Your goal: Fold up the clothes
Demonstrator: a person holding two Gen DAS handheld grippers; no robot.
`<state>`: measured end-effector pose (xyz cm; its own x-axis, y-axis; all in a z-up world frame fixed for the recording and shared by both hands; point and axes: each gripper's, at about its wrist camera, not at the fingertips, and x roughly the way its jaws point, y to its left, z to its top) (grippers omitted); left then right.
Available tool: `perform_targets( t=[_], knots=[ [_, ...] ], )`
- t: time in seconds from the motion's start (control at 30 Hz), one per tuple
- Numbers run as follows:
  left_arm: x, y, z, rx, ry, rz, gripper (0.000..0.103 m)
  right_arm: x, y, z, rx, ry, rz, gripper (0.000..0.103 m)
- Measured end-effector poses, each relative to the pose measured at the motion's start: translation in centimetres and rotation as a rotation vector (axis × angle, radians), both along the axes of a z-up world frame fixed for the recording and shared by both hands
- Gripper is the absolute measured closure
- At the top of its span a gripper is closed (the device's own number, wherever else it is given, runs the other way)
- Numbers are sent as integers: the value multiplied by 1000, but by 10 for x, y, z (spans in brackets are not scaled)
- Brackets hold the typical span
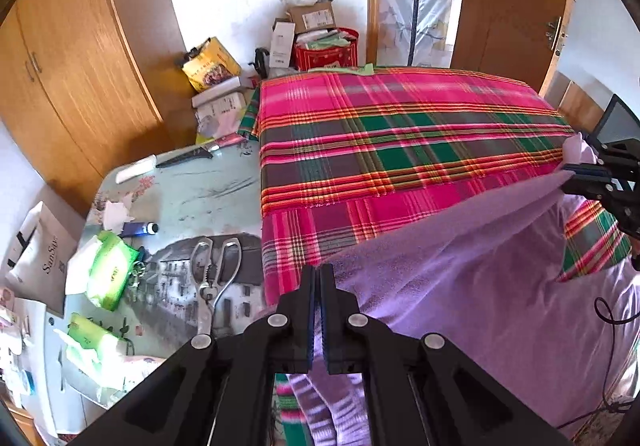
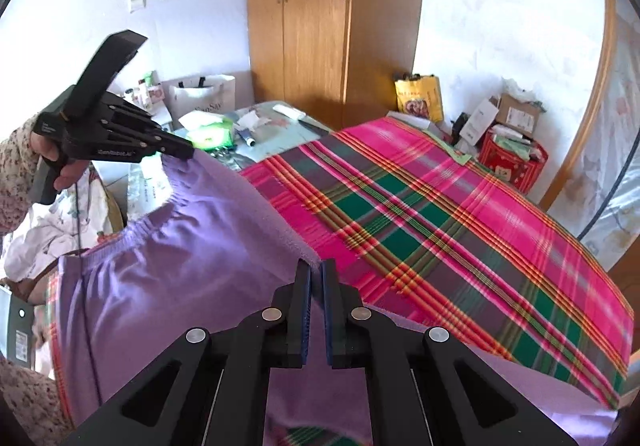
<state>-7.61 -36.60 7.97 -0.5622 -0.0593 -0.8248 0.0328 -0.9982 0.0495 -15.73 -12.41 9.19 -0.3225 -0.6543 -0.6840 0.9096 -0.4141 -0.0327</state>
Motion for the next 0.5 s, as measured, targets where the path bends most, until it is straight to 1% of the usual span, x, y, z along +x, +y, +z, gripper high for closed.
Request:
perform_targets(
  t=[0.17,0.3,0.5],
  knots=[
    [27,13,13,-20,26,-14,101,33,16,9,-12,13,-1,98],
    [48,22,19,-24,34,-15,101,62,28,11,-14,30,6,98],
    [75,34,24,-24,38,-10,101,93,40,14,-28,36,6,98]
  ],
)
